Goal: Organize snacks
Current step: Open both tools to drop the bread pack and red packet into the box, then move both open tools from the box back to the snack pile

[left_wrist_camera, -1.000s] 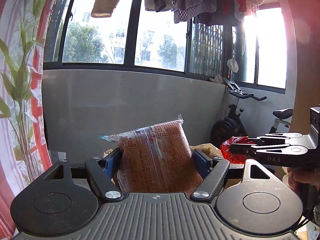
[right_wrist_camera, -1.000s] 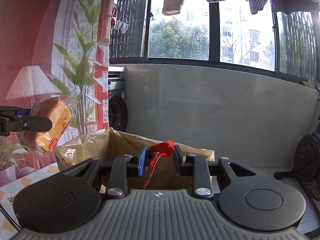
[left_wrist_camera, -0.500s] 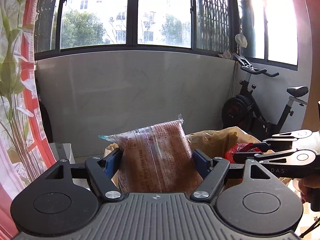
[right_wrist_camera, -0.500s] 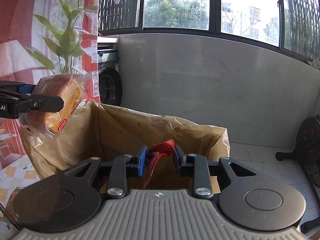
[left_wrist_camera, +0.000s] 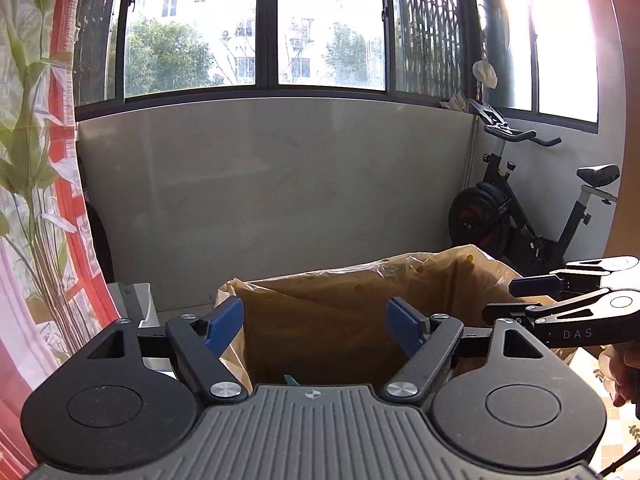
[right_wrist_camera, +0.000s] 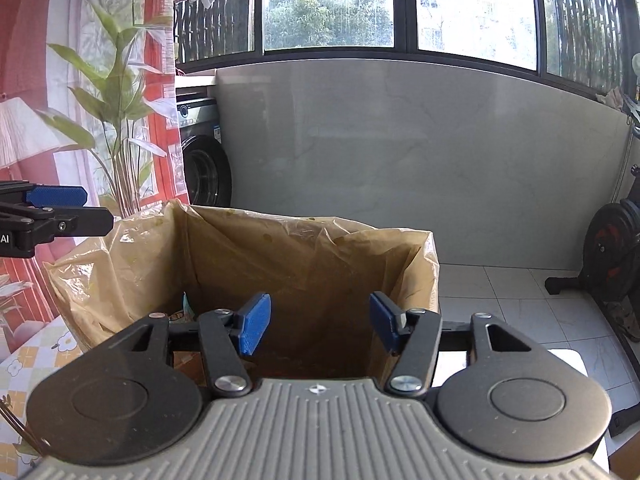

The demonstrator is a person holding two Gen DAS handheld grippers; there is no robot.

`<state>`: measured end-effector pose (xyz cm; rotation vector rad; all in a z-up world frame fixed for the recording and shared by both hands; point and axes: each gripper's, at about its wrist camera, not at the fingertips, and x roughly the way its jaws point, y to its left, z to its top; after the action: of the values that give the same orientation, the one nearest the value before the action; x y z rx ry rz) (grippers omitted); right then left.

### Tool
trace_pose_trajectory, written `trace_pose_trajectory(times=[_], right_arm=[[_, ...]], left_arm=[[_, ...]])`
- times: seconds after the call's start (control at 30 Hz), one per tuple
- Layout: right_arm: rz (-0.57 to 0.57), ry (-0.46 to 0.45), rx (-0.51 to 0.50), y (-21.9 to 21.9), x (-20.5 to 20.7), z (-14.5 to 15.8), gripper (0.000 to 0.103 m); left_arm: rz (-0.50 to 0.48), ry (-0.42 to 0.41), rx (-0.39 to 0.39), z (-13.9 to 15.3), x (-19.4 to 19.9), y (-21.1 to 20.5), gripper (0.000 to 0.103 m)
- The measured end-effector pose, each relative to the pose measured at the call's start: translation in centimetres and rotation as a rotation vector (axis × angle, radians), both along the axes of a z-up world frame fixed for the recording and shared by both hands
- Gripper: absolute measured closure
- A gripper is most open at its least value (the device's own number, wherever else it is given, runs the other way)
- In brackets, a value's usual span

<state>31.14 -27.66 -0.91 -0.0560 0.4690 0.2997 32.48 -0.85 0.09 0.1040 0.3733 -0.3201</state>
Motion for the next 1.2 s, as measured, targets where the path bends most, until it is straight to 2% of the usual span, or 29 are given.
trace_pose_trajectory(times=[0.3, 0.53, 0.8, 1.2], right_arm=[[0.004, -0.01, 0.015, -0.2, -2.9, 0.4, 0.036], [-0.006, 0.001, 0.037, -0.9, -5.0, -0.1, 0.022], [-0.004, -0.044, 0.047, -1.9, -8.0, -0.5, 0.019], [-0.01, -0.085, 0.08, -2.9, -10.9, -0.6, 0.019]], left_arm=[[0.029, 0.027, -0.052, 0.2, -2.2, 1.1, 0.022], [0.055, 0.035, -0.065, -0.1, -4.5, 2.3, 0.022], [0.09, 0.049, -0.084, -1.1, -7.0, 3.6, 0.022], [0.112, 0.029, -0.1, -1.4, -10.0, 4.0, 0.019]])
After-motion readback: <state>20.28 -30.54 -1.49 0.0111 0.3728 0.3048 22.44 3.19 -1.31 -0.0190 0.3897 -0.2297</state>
